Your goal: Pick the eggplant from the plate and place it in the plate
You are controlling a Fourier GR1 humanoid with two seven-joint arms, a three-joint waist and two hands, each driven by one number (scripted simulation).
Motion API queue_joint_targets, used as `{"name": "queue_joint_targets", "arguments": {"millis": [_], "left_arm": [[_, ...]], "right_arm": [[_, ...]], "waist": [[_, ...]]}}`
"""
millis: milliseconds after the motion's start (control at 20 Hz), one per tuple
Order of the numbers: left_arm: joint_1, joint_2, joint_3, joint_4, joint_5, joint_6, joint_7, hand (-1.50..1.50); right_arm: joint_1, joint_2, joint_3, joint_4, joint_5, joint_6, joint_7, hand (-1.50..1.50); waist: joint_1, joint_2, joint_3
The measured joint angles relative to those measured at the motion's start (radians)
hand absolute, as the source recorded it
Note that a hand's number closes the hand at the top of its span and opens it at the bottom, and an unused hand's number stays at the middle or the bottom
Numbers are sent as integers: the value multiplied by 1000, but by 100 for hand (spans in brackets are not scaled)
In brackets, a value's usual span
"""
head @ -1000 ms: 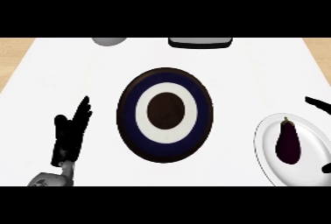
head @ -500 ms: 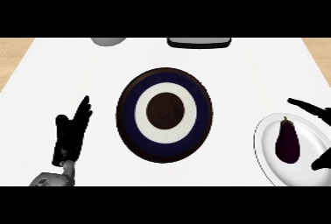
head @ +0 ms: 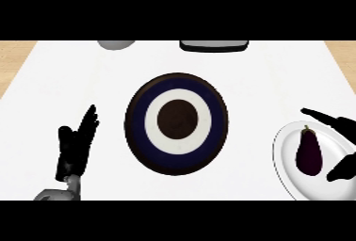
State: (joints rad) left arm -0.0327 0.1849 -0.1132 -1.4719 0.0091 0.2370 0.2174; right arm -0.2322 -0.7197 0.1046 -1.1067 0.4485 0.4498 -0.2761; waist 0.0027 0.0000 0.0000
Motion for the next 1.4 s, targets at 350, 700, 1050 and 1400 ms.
{"name": "queue_joint_targets", "arguments": {"millis": [350, 700, 1050, 1400], "left_arm": [[6, -3, 32, 4, -16, -31, -4, 0], [12, -24, 46, -8, -38, -51, 7, 0], [18, -34, 63, -8, -52, -66, -2, 0], [8, -43, 74, 0, -57, -73, 2, 0]], "right_arm": [[-11, 56, -34, 42, 74, 7, -22, -150], [-37, 99, -52, 105, 168, -9, -69, 150], [-56, 111, -72, 169, 252, -104, -189, 150], [-53, 133, -145, 152, 277, -244, -159, 150]], "waist": [[0, 0, 0], [0, 0, -1], [1, -2, -5], [-3, -2, -2]]}}
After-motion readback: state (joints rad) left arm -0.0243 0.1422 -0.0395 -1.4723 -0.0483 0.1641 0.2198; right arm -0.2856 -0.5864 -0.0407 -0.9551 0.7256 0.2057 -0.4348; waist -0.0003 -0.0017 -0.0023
